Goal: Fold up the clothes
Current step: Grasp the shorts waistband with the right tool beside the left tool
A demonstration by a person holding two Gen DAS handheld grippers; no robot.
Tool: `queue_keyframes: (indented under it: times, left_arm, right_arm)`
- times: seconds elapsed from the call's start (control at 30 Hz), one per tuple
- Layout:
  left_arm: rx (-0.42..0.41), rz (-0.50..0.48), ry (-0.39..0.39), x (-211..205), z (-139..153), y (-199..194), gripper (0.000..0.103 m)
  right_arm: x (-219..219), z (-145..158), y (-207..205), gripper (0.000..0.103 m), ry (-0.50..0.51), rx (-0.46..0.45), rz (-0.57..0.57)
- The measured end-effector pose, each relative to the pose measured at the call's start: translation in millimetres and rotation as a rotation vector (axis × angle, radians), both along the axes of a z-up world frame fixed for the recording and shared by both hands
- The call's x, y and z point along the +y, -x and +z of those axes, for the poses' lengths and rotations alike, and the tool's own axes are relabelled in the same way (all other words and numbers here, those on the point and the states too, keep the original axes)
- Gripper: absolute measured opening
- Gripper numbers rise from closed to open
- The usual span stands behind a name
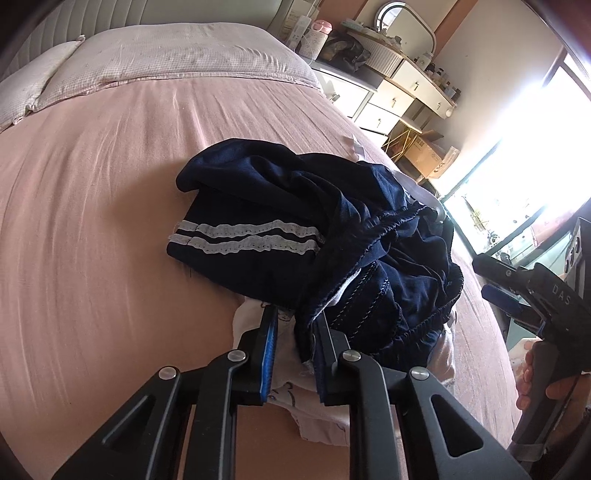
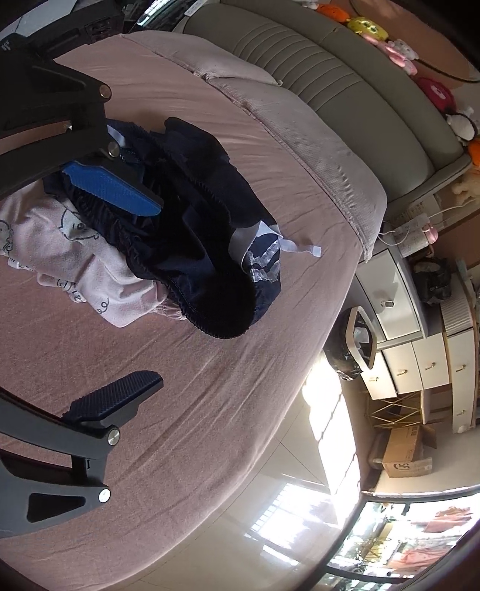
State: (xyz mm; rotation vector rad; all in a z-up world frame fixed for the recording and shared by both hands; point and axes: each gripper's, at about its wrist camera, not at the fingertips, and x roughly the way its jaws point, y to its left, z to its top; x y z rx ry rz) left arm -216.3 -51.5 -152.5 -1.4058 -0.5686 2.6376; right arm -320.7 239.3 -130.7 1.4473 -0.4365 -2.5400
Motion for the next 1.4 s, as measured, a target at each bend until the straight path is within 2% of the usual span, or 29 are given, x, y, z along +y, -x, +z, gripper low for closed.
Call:
queue_keyframes:
  times: [0.17,0.33,0.47,0.73,0.8,1.13,1.4]
  left_arm:
    - [-0.004,-0.008,0.014,-6.0,0.4,-8.1,0.015]
    - [-0.003,-0.003,0.013,-8.4,0.8,-11.0,0.015]
    - [0.008,-0.016,0.035,-5.4,3.3,-13.2,0.015]
    - [0.015,-0.029,0.034,-7.1,6.0,-16.1,0.015]
    - [0.015,-0.025,0.027,-11.1,6.7,-18.6,0.015]
    - [0.024,0.012,-0.007,-29.5,12.5,-26.5,0.015]
    - [0.044,0.056,-0.027,-51.9,23.7,-38.5,0.015]
  right_arm:
    - [7.1,-16.5,19.3,0.079,0.064,-0.055,-0.048]
    - [3.3,-25.1,29.4,0.061,0.032,-0.092,-0.048]
    - [-1.4,-29.5,36.7,0.057,0.015,-0.098,-0.036]
    - [2.2,-38.3,45.0,0.047,0.078,-0.122,-0.063]
    - [3.7,-37.8,46.0,0.039,0.104,-0.122,-0.07]
    - [9.0,-24.6,40.3,0.013,0.15,-0.091,-0.115]
    - [-3.2,0.4,28.0,0.009,0.095,-0.017,-0.065]
